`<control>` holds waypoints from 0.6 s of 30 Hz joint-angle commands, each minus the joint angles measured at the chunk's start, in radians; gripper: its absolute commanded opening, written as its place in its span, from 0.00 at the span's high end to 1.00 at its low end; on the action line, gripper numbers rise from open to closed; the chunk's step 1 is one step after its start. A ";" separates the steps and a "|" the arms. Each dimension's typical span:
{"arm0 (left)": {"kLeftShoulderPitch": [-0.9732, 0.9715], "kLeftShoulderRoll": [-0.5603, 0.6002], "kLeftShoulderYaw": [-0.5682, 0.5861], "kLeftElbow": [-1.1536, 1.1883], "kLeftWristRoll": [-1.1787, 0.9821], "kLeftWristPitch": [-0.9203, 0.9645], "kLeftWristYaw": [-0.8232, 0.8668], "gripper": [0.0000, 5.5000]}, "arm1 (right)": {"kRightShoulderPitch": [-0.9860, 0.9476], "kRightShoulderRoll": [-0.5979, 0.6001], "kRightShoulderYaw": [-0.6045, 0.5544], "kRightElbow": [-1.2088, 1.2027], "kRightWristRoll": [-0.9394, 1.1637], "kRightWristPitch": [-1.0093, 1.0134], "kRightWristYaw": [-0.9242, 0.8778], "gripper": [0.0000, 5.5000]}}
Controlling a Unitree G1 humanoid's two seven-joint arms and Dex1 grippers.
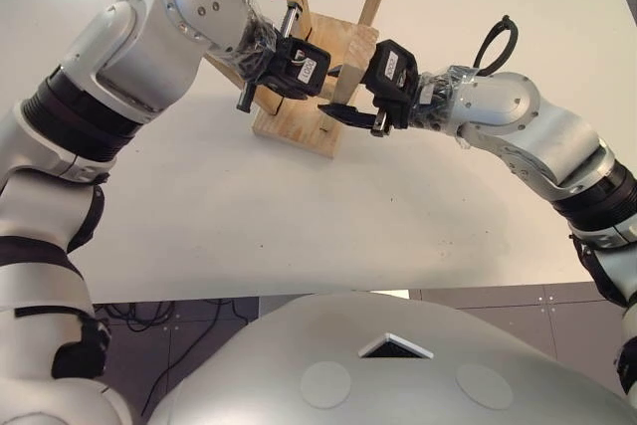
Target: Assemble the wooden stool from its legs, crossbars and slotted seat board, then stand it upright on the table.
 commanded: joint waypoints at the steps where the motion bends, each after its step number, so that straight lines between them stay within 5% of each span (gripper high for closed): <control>1: 0.238 -0.109 -0.194 0.163 0.135 -0.046 0.039 0.90 | 0.052 0.092 0.117 0.112 -0.112 0.319 -0.026 0.63; 9: 0.249 -0.149 -0.177 0.206 0.156 -0.081 -0.006 0.90 | 0.057 0.173 0.257 0.415 -0.201 0.359 0.181 0.63; 12: 0.232 -0.180 -0.112 0.206 0.120 -0.056 0.014 0.90 | 0.092 0.129 0.171 0.331 -0.173 0.334 0.178 0.63; 15: 0.176 -0.182 0.076 -0.005 -0.044 0.141 0.005 0.90 | 0.151 0.022 0.023 0.116 -0.107 0.325 0.128 0.63; 18: 0.068 -0.163 0.247 -0.158 -0.166 0.318 -0.043 0.76 | 0.191 -0.028 -0.131 -0.035 -0.057 0.331 0.072 0.63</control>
